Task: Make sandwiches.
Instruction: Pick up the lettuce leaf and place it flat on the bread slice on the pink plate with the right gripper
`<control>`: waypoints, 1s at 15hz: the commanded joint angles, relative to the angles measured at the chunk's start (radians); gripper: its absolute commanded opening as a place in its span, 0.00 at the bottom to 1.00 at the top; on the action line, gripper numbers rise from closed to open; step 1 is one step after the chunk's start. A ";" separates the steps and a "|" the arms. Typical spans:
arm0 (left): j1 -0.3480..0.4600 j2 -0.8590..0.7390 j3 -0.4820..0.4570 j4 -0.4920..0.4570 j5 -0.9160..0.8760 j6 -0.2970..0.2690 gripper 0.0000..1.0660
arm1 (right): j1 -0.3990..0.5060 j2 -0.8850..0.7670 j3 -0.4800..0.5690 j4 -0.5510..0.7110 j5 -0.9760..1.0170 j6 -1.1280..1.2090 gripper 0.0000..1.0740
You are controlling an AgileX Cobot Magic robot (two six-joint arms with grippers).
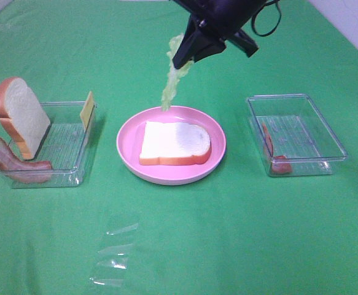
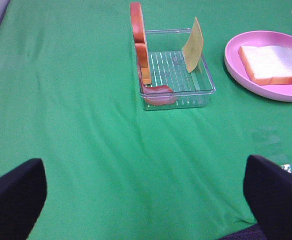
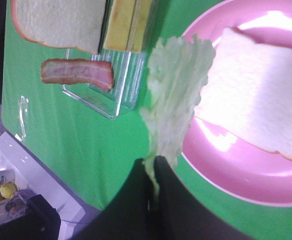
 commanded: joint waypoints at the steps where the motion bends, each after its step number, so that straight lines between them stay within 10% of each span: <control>1: 0.001 -0.015 -0.001 -0.009 -0.005 -0.006 0.94 | 0.039 0.051 0.006 0.083 -0.023 -0.098 0.00; 8: 0.001 -0.015 -0.001 -0.009 -0.005 -0.006 0.94 | 0.052 0.213 0.004 0.216 -0.110 -0.202 0.00; 15: 0.001 -0.015 -0.001 -0.009 -0.005 -0.006 0.94 | 0.053 0.235 0.004 -0.055 -0.128 -0.103 0.00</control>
